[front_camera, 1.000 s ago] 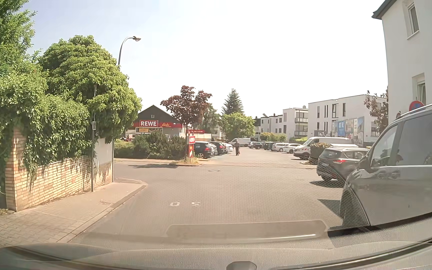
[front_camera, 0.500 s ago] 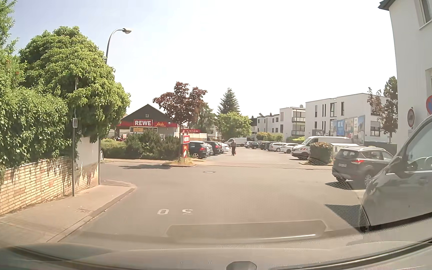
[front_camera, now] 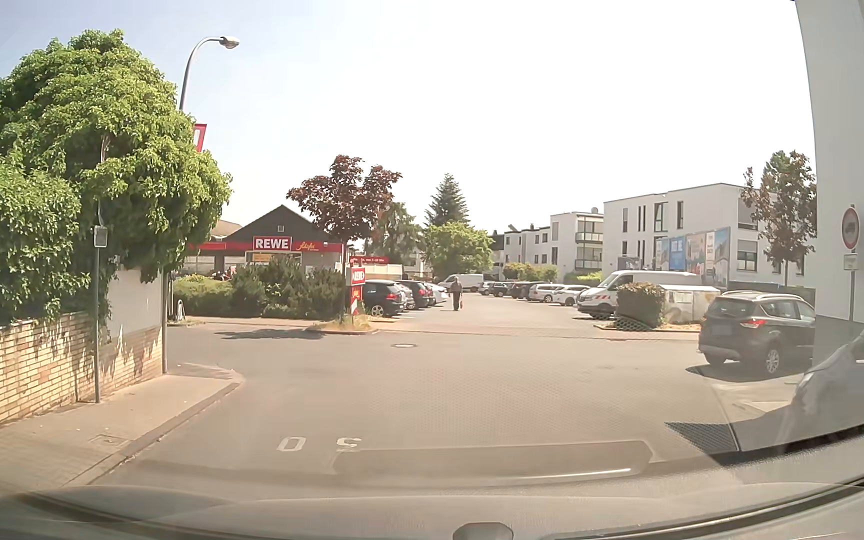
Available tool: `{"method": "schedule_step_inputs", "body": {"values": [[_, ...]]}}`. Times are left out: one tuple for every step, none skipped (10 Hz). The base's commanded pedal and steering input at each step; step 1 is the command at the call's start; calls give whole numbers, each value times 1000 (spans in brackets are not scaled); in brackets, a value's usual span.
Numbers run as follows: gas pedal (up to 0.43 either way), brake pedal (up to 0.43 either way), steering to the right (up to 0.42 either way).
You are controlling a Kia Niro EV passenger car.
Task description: Follow the waypoints while adhering to traffic rules and regulations
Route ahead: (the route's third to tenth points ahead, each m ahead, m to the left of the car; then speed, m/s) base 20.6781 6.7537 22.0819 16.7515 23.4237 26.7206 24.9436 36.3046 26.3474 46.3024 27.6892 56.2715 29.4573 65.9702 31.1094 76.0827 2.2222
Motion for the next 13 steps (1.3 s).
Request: {"method": "schedule_step_inputs", "body": {"values": [[0,165,87],[0,165,98],[0,165,108],[0,171,118],[0,171,129],[0,171,136],[0,183,148],[0,201,158],[0,207,164],[0,213,171],[0,213,176],[0,207,180],[0,195,181]]}}
